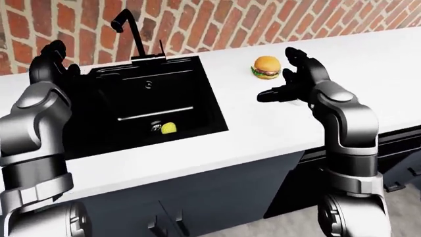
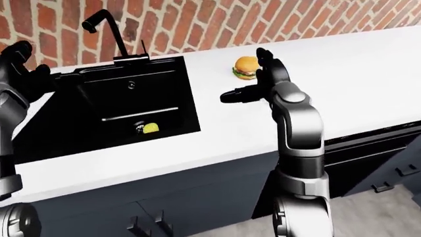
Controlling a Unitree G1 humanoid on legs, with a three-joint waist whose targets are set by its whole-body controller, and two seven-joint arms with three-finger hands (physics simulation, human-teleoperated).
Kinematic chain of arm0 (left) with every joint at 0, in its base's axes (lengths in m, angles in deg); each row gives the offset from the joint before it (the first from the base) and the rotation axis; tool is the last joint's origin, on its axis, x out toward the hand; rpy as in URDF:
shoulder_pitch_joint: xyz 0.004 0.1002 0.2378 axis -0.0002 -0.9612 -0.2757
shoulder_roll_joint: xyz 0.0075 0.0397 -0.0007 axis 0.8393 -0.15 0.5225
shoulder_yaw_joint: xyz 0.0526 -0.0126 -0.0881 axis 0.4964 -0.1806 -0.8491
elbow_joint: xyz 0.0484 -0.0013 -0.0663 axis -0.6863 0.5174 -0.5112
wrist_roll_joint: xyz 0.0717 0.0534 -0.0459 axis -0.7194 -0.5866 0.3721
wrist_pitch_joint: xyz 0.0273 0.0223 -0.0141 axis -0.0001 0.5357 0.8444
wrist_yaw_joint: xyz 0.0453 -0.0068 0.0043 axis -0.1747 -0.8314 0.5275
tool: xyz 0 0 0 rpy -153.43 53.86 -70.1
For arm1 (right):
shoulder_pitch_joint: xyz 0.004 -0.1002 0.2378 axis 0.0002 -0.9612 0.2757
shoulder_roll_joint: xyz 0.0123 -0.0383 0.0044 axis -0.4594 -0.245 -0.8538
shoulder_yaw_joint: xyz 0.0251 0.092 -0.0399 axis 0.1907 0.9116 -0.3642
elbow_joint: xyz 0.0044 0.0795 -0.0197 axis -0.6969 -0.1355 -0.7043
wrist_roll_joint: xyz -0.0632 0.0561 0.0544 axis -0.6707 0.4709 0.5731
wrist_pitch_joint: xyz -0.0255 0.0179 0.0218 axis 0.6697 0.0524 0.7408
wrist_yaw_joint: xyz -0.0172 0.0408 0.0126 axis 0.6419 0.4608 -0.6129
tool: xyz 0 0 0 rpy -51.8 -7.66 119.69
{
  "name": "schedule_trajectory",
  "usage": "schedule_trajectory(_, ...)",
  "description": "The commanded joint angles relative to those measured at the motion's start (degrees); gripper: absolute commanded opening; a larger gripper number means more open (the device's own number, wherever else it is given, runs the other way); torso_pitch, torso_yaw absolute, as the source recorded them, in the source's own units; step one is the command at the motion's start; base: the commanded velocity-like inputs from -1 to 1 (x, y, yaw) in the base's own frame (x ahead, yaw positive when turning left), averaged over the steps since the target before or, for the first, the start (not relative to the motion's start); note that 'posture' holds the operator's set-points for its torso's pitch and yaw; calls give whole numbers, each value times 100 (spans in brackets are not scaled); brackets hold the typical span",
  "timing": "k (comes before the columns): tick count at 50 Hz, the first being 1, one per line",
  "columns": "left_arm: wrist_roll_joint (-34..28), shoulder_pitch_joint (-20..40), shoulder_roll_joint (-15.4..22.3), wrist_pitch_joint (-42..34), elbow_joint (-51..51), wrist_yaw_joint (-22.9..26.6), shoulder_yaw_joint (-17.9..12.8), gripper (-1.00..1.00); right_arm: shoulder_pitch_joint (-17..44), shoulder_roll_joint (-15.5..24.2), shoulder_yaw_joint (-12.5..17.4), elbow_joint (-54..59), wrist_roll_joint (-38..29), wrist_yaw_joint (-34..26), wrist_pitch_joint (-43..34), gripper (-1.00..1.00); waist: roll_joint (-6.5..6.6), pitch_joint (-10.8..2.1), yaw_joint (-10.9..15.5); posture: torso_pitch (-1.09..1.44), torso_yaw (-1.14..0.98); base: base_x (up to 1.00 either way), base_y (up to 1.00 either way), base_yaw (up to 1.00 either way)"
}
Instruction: Turn the sink spout to the right.
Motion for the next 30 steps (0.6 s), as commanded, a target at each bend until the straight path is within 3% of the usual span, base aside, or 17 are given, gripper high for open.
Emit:
schedule_trajectory(1,25,151,152,135,-194,-24,-103,100,180,23,7,-154,18,-3,163,100,81,-149,9,0,0,15,0,0)
schedule_trajectory(2,33,150,171,136,-186,-28,-111,100,182,26,8,-129,16,-3,179,100,276,-213,-5,0,0,16,0,0)
schedule_trajectory(3,45,152,187,137,-174,-27,-118,100,184,27,9,-157,20,-3,152,100,309,-288,-47,0,0,16,0,0)
schedule_trajectory(4,48,146,198,150,-159,-27,-119,100,188,30,5,-178,19,-2,131,100,207,-203,24,0,0,16,0,0)
schedule_trajectory(5,50,149,211,168,-129,-25,-119,100,191,31,4,-179,19,-4,128,100,259,-173,-2,0,0,16,0,0)
schedule_trajectory(6,55,152,227,175,-109,-24,-123,100,202,35,5,-178,18,-4,117,100,215,-181,20,0,0,16,0,0)
schedule_trajectory(9,92,170,287,154,-89,-29,-151,100,226,53,14,-206,24,-12,72,100,66,-218,57,0,0,15,0,0)
schedule_trajectory(13,139,182,348,146,-67,-45,-173,100,218,73,31,-247,29,-19,41,100,-191,-175,99,0,0,15,0,0)
schedule_trajectory(15,148,184,357,169,-34,-48,-169,100,234,78,22,-258,27,-19,17,100,-425,-190,131,0,0,15,0,0)
schedule_trajectory(16,152,185,361,181,-17,-50,-168,100,243,79,16,-247,22,-17,15,100,-622,-241,140,0,0,15,0,0)
schedule_trajectory(17,161,187,371,183,-10,-54,-172,100,252,79,18,-244,22,-18,10,100,-496,-227,128,0,0,16,0,0)
schedule_trajectory(19,188,184,402,179,-6,-61,-193,100,251,66,3,-234,12,-12,21,100,-525,-177,106,0,0,17,0,0)
schedule_trajectory(23,218,144,455,197,-1,-76,-225,100,238,62,13,-234,8,-18,31,100,-327,-172,68,0,0,17,0,0)
schedule_trajectory(26,260,138,507,199,29,-87,-251,100,227,65,19,-215,9,-23,51,100,-63,-154,29,0,0,17,0,0)
schedule_trajectory(28,288,139,536,183,22,-93,-261,100,234,59,15,-207,11,-20,58,100,244,-189,-13,0,0,18,0,0)
schedule_trajectory(29,311,156,564,179,48,-93,-277,100,234,54,8,-190,8,-19,73,100,249,-198,-35,0,0,18,0,0)
schedule_trajectory(30,324,150,574,178,45,-100,-280,100,231,56,8,-184,8,-23,79,100,153,-191,16,0,0,17,0,0)
